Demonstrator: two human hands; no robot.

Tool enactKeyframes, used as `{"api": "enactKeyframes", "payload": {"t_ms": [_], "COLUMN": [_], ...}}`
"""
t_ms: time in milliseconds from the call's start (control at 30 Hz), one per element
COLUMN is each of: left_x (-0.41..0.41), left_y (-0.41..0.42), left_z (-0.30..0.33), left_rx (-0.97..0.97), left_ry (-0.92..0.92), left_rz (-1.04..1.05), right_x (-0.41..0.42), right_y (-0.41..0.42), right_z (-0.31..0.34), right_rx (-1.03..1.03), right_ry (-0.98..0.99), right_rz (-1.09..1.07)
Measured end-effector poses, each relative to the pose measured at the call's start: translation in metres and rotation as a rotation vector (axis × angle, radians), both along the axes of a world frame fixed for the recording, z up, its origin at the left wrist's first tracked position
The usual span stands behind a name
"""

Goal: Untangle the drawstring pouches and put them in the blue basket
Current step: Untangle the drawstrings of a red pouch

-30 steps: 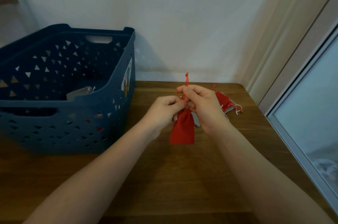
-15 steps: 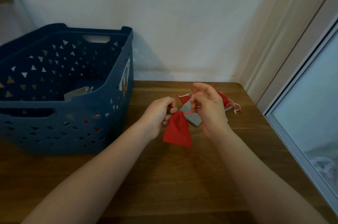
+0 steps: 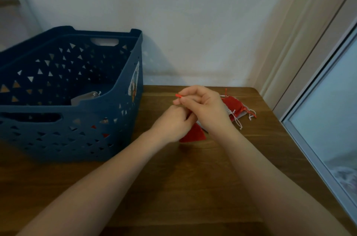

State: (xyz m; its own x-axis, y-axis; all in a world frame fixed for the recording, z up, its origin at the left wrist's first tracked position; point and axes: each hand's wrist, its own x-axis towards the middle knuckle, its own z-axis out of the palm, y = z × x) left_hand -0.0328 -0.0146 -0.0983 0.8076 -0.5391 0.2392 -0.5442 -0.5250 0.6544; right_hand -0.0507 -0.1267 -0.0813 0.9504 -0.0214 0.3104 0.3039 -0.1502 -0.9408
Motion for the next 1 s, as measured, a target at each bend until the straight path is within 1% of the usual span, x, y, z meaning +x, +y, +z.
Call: {"api": "enactKeyframes", "payload": {"t_ms": [33,100,167,233,333,400,433,500,633,700,800,833,867,1000], "left_x": [0.0,0.0,0.001,0.004,0.007,0.006,0.005,0.003,0.004,0.003,0.003,0.002,0.002,0.002], "left_y": [0.001,0.002,0.004,0.008,0.014,0.014,0.014,0.016,0.023,0.026,0.029,0.03,0.03,0.033], "left_z": [0.001,0.002,0.001,-0.002,-0.005,-0.004,-0.003,-0.002,0.001,0.001,0.001,0.001,0.001,0.004], "left_rx": [-0.009,-0.021,-0.083,-0.17,-0.211,-0.223,-0.235,-0.257,-0.38,-0.383,-0.343,-0.325,-0.306,-0.289], "left_ry": [0.005,0.084,0.202,0.289,0.333,0.341,0.347,0.375,0.542,0.574,0.572,0.565,0.553,0.53], "left_rz": [0.01,0.046,0.068,0.077,0.087,0.09,0.096,0.122,0.104,0.093,0.076,0.07,0.068,0.042], "right_x": [0.0,-0.001,-0.002,-0.001,0.0,0.003,0.004,0.003,-0.003,-0.006,-0.008,-0.008,-0.009,-0.01], "right_y": [-0.002,-0.008,-0.017,-0.024,-0.026,-0.026,-0.026,-0.025,-0.023,-0.025,-0.03,-0.029,-0.028,-0.022], "right_z": [0.0,-0.002,-0.006,-0.012,-0.019,-0.022,-0.022,-0.02,-0.02,-0.021,-0.021,-0.019,-0.017,-0.017], "right_rx": [-0.045,-0.163,-0.347,-0.536,-0.73,-0.852,-0.862,-0.819,-0.784,-0.821,-0.89,-0.858,-0.784,-0.391], "right_ry": [-0.02,-0.035,-0.031,-0.034,-0.008,-0.051,-0.079,-0.124,-0.2,-0.217,-0.222,-0.181,-0.138,0.003], "right_rz": [0.007,-0.038,-0.099,-0.109,-0.044,-0.08,-0.107,-0.115,-0.037,0.0,0.076,0.119,0.157,0.174]}}
